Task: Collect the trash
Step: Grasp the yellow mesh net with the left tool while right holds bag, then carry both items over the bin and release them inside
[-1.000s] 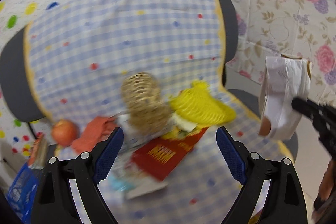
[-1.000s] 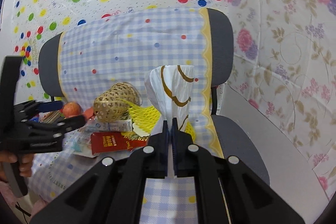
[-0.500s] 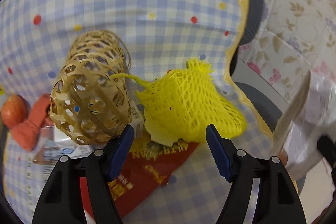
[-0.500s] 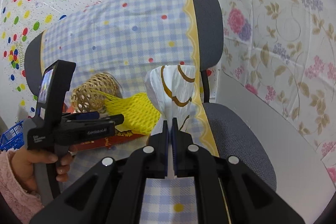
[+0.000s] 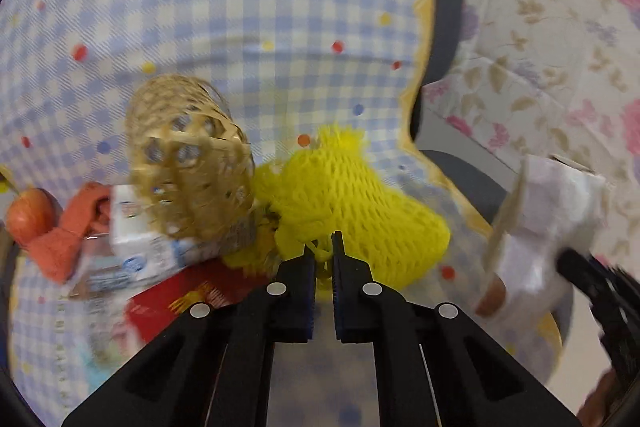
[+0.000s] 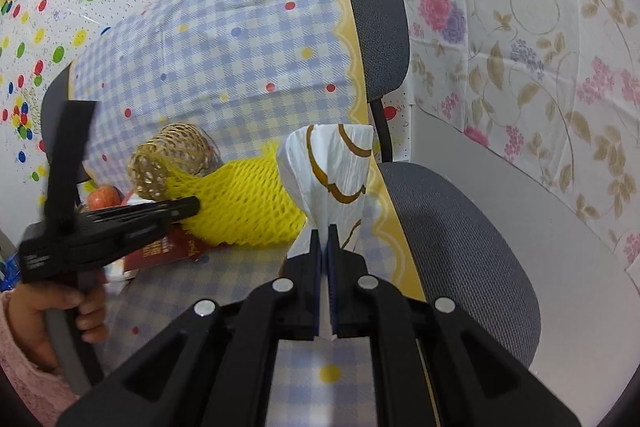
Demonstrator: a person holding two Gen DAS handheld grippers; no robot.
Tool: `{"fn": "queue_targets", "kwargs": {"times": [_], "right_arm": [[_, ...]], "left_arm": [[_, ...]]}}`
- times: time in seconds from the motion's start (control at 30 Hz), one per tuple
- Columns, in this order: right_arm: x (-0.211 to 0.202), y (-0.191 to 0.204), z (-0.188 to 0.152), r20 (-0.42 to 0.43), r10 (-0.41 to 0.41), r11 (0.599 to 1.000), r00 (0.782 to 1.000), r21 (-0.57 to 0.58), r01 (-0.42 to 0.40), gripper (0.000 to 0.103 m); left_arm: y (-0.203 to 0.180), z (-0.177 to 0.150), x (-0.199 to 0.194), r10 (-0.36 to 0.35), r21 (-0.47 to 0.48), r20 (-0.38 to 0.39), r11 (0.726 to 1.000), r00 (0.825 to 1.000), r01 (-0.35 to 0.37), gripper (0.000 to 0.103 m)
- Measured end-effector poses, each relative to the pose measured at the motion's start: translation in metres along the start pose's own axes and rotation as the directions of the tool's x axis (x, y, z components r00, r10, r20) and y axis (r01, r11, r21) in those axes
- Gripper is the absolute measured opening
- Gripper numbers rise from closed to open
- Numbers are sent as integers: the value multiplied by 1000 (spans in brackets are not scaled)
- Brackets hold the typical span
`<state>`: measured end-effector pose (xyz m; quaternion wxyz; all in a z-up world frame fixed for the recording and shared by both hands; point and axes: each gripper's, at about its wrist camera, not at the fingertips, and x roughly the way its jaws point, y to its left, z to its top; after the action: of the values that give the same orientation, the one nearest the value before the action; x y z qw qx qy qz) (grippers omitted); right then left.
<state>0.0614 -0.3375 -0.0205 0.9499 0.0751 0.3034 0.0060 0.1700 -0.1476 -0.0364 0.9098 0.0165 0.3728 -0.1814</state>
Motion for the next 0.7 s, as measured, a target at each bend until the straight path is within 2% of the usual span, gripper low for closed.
{"fn": "queue_targets", "kwargs": {"times": [0.17,0.4,0.7], "right_arm": [[-31,12,-8,6,8,1000,1000,-8,-8,4],[-79,28,-26,4,3,1000,1000,-13,-3,4],[-141,32,-48,20,-48,999,999,22,48,4]], "left_arm": [[6,-21,-66,-15,37,58,999,998,13,7],[4,-54,-134,-35,95,118,995,992,24,7],[-18,-84,-198,-143,155,174,981,974,117,7]]}}
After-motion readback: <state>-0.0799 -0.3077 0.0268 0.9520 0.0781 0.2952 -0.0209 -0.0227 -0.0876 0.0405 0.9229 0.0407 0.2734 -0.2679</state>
